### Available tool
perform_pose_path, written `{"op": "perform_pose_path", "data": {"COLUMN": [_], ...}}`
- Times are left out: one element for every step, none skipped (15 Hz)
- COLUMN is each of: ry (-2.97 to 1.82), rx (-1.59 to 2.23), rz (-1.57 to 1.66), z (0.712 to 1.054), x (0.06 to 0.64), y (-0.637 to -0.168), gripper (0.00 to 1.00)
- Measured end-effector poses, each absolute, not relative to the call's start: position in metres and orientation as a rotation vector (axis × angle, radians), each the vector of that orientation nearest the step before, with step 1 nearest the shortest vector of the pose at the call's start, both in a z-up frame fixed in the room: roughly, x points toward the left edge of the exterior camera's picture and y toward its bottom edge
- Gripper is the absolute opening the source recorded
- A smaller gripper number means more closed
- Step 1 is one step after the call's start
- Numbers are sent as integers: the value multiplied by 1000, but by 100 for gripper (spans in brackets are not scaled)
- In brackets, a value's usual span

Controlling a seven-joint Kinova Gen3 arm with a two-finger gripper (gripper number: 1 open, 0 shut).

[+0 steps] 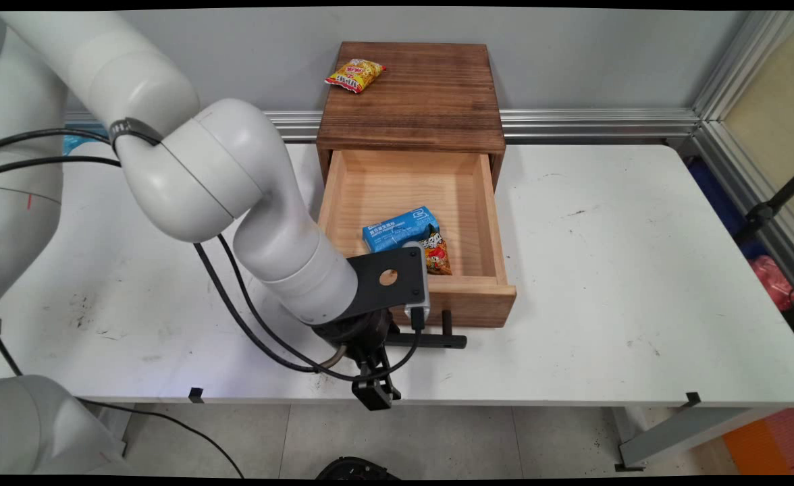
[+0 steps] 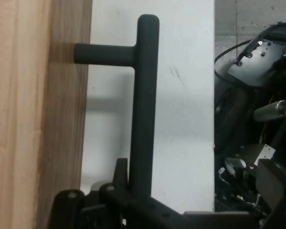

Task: Open the drawer

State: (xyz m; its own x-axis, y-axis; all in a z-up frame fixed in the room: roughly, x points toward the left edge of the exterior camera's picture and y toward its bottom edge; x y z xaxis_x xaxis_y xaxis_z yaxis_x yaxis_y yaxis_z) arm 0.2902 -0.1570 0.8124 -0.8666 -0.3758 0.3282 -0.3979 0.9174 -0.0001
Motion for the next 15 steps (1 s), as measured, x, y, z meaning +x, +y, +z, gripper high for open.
{"op": "perform_pose_path", "data": {"ry": [-2754,-2753,-2753,-2753,-2752,-2753,-2753,-2754,-2756,-2759,-2761,-2763,-2766,-2770,-2776], "rx": [571,570,570,569,567,566,564,562,558,555,552,551,549,547,544], "rz": [93,90,87,85,81,80,79,80,83,87,91,95,100,109,120], "z": [813,813,813,814,814,814,815,815,816,816,816,817,817,818,818], "x": [289,289,288,288,287,286,286,286,286,287,287,288,289,290,292], "y": [-156,-154,-153,-152,-151,-150,-149,-149,-148,-148,-149,-149,-150,-151,-152], "gripper": [100,100,100,100,100,100,100,100,100,100,100,100,100,100,100]}}
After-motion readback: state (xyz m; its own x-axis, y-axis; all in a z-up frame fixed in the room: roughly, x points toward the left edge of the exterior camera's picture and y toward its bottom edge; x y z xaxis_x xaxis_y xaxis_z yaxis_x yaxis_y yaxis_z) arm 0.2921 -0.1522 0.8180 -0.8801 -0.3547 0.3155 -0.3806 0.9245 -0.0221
